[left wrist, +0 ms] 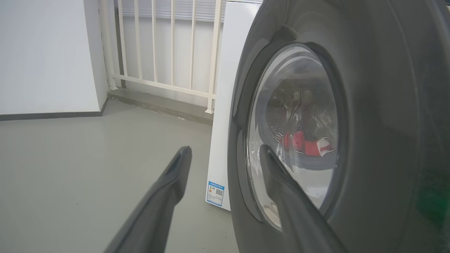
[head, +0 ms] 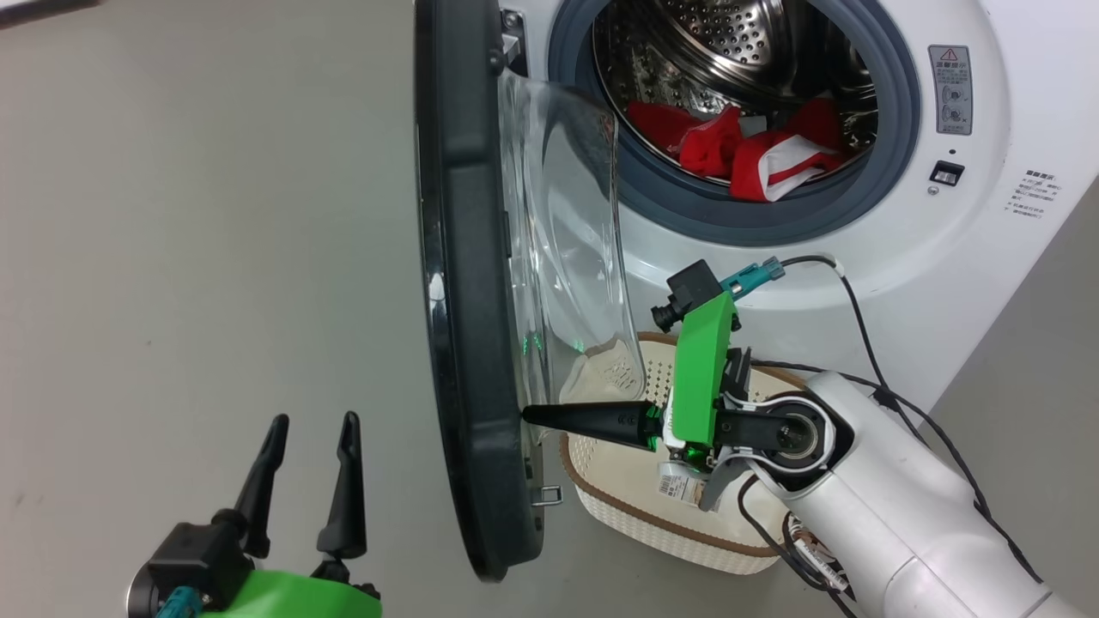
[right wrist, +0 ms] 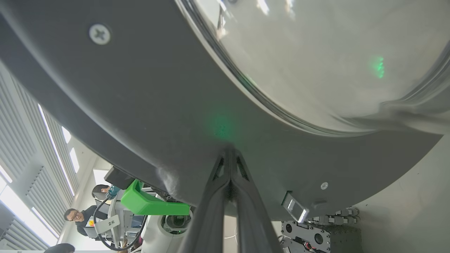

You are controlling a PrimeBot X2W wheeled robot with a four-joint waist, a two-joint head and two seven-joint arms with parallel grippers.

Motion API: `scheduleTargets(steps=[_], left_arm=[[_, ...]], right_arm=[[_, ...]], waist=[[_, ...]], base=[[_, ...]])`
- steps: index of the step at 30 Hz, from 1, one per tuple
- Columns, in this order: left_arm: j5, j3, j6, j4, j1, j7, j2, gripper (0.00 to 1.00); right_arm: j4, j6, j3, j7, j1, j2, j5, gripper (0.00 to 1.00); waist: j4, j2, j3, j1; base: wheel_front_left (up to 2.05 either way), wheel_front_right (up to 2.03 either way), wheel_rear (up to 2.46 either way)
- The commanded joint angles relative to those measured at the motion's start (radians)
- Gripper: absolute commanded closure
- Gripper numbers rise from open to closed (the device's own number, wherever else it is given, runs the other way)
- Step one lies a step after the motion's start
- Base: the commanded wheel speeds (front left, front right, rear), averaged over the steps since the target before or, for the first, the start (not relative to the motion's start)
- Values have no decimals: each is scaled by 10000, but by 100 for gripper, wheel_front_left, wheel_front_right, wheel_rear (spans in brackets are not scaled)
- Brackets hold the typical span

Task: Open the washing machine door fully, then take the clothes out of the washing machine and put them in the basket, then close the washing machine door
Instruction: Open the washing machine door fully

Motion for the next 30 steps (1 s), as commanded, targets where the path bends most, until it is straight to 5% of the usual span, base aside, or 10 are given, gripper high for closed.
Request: scheduleTargets(steps=[1,9,11,12,21,30], left_arm=[[-73,358,75,-307,-21,-92,148,0],[-118,375,119,-311,63,-92,148,0],[-107,377,122,-280,75,-92,148,0],[-101,377,122,-263,80,-92,148,0],[14,420,32,-39,141,-92,148,0],[213,562,-108,239,148,-92,148,0]], right_arm=[[-237,77,162,-98,-244,304,103,100],[-67,77,315,-554,-272,305,-36,98],[-78,77,246,-814,-216,301,-268,53],[-137,77,222,-925,-168,273,-389,1],[-1305,77,187,-2616,597,-503,-1709,0],[-1475,77,1089,-6598,1276,-1413,-4267,0]], waist=[[4,-1,12,-1],[-45,-1,-43,-1],[-70,-1,-84,-1],[-83,-1,-107,-1],[-214,-1,-399,-1],[-379,-1,-739,-1]], base=[[0,0,0],[0,0,0],[0,0,0],[0,0,0],[0,0,0],[0,0,0]])
